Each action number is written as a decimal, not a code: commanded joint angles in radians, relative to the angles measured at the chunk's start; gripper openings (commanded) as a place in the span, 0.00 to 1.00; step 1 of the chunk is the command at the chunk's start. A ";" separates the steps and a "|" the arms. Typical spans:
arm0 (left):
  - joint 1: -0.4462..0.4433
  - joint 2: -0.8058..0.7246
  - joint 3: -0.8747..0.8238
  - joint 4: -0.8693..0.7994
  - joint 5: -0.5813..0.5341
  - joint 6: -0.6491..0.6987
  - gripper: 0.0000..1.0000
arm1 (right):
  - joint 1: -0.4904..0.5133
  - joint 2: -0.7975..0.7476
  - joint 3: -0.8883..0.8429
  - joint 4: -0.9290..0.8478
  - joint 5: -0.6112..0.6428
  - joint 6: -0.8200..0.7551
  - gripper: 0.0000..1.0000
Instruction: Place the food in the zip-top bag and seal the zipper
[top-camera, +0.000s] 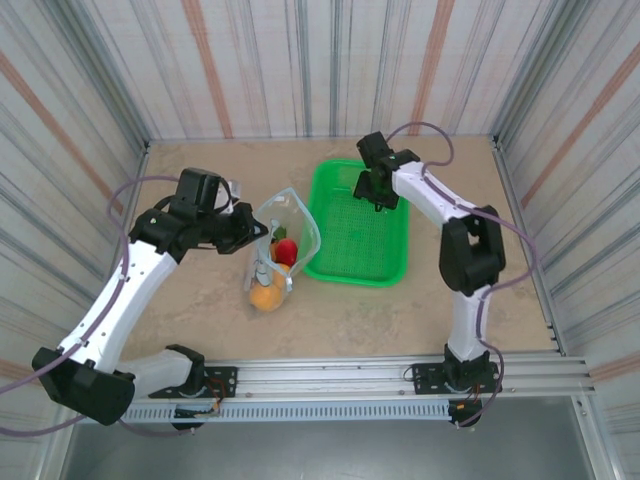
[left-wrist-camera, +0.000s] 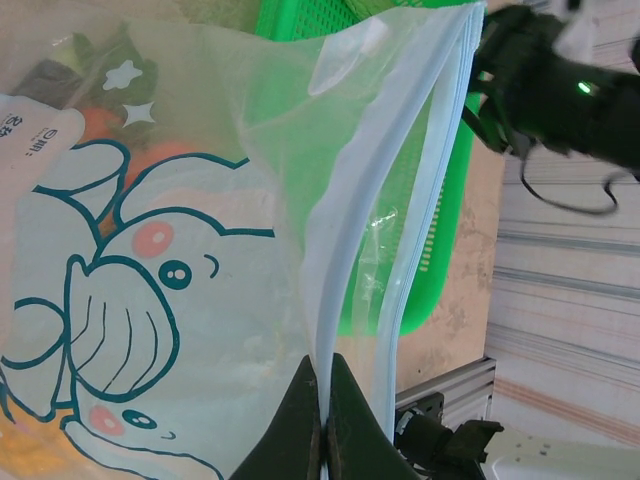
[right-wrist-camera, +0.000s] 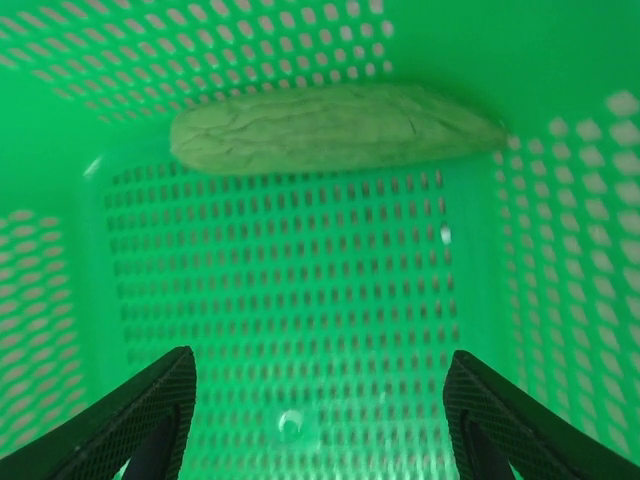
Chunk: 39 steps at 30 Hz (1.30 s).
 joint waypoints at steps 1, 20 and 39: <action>-0.007 0.002 -0.010 -0.016 0.028 0.016 0.00 | 0.009 0.123 0.202 -0.088 0.065 -0.292 0.70; -0.024 0.044 0.013 -0.086 -0.004 0.092 0.00 | -0.049 0.337 0.345 0.043 -0.031 -0.533 0.82; -0.021 0.025 0.001 -0.071 -0.008 0.096 0.00 | 0.007 0.326 0.261 -0.003 -0.068 -0.501 0.62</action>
